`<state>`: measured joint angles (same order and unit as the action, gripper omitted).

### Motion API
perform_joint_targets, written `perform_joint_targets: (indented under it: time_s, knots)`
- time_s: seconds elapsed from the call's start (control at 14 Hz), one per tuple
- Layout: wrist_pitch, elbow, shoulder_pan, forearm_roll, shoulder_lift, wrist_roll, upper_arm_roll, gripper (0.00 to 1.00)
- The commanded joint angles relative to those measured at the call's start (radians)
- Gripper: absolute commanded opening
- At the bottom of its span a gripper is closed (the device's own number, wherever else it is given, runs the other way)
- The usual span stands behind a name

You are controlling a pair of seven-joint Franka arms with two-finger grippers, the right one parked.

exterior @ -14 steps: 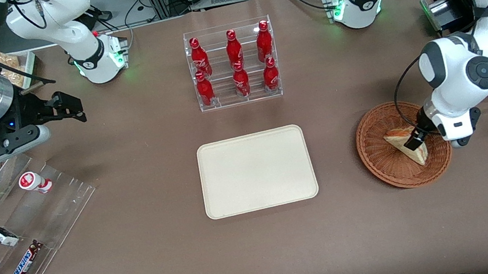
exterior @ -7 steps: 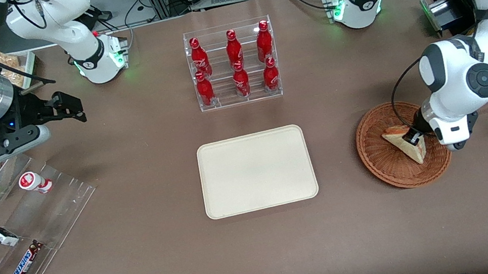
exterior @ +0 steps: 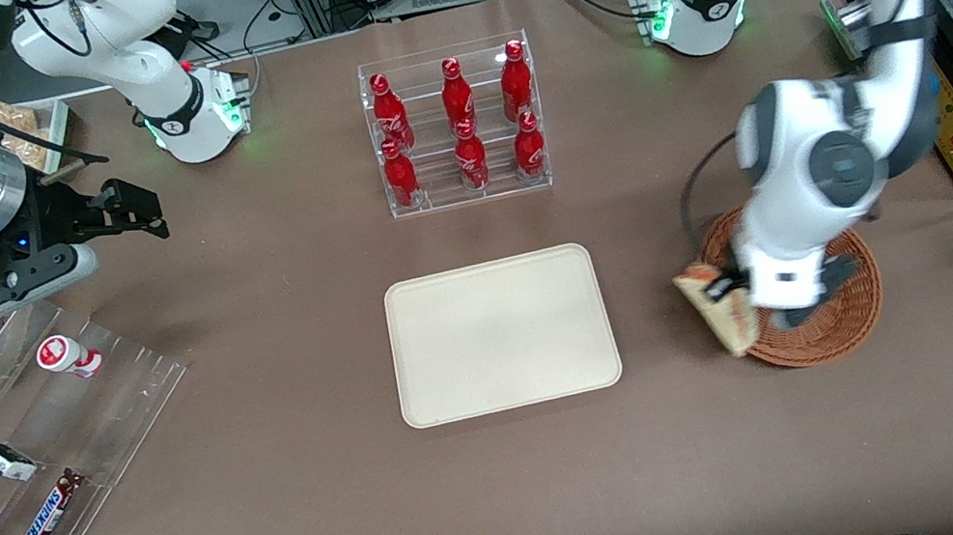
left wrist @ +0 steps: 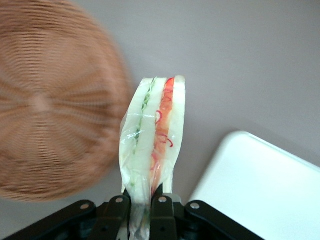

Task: Place sandwich from basket to tray
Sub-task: 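Lift the sandwich and carry it with the left gripper over the cream tray, then lower the sandwich onto the tray and open the left gripper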

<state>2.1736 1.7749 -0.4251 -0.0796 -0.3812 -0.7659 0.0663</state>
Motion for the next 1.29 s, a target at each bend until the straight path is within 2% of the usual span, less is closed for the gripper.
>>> perform_joint_targets:
  time_s: [0.0, 0.21, 0.5, 0.93, 1.21]
  knots:
    - [0.07, -0.19, -0.113, 0.017, -0.161, 0.039, 0.017, 0.04]
    - [0.144, -0.328, -0.24, 0.021, -0.296, 0.062, 0.018, 0.05]
    - [0.146, -0.373, -0.337, 0.02, -0.369, -0.002, 0.021, 0.05]
    - [0.115, -0.359, -0.359, 0.007, -0.377, -0.125, 0.017, 0.08]
    - [0.118, -0.336, -0.385, 0.014, -0.377, -0.109, 0.017, 0.12]
